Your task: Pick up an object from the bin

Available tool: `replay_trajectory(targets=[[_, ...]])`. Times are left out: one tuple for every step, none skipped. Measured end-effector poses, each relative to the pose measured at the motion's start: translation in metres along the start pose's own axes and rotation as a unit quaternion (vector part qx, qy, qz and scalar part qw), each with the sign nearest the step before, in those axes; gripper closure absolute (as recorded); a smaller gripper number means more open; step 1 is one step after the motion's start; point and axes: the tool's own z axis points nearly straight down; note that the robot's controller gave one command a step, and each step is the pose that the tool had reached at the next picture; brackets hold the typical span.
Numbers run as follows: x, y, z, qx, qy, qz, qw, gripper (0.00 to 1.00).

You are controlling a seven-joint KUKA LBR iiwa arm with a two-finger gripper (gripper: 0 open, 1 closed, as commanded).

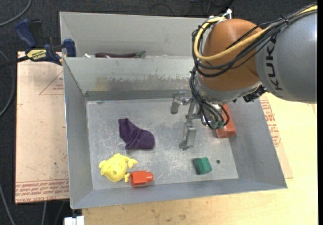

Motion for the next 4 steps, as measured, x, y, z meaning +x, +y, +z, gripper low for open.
replay_trajectory(targets=[[-0.050,0.041,0.037,0.000,-0.0055,-0.006,1.0000,0.00],[-0.038,0.088,0.090,-0.001,-0.0023,-0.002,1.0000,0.00],[-0.042,0.064,0.145,0.000,-0.0087,-0.059,0.9982,1.00],[-0.042,0.064,0.145,0.000,-0.0087,-0.058,0.9983,1.00]])
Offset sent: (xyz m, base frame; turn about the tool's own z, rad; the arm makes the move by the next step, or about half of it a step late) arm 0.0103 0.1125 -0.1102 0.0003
